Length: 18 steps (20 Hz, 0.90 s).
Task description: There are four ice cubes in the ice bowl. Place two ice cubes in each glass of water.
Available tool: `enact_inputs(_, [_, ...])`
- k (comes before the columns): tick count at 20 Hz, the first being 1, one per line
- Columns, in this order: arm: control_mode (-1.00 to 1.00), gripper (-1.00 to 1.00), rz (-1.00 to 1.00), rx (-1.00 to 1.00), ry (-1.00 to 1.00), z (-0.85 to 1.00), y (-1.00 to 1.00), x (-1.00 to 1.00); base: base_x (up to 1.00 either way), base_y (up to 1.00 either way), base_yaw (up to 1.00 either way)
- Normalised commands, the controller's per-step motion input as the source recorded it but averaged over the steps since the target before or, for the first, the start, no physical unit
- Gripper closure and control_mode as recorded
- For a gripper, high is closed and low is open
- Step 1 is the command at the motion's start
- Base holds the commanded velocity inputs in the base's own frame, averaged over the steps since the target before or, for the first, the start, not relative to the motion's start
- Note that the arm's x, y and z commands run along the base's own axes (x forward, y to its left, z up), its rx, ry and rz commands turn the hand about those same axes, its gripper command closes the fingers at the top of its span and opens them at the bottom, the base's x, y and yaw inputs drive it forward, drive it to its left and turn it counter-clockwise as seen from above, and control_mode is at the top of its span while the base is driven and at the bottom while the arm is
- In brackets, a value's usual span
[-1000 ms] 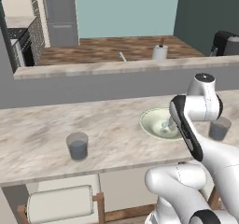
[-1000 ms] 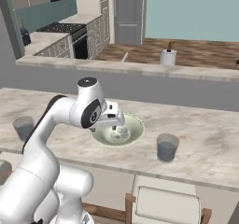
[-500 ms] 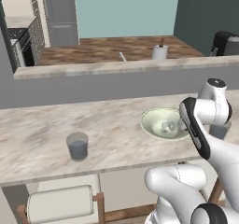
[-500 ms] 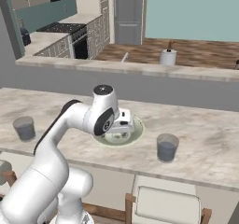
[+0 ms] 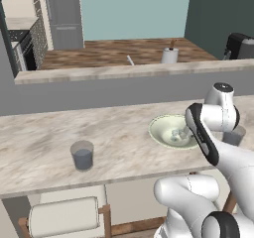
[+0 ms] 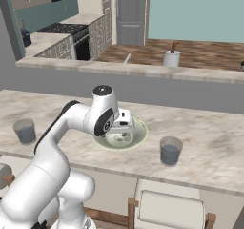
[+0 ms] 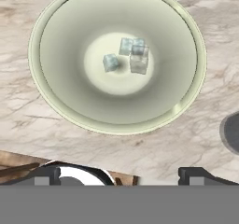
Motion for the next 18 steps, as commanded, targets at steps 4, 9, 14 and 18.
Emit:
enact_inputs(4, [-1.00,-1.00,0.00,0.00,0.01,-0.06,0.14,0.21,0.00,0.00,0.00])
enact_inputs(9, [-1.00,-1.00,0.00,0.00,0.01,-0.30,-0.02,0.12,0.00,0.00,0.00])
enact_inputs(14, [-1.00,-1.00,0.00,0.00,0.00,-0.20,0.00,0.14,0.00,0.00,0.00])
enact_inputs(18, [-1.00,-1.00,0.00,0.00,0.00,-0.08,0.00,0.22,0.00,0.00,0.00])
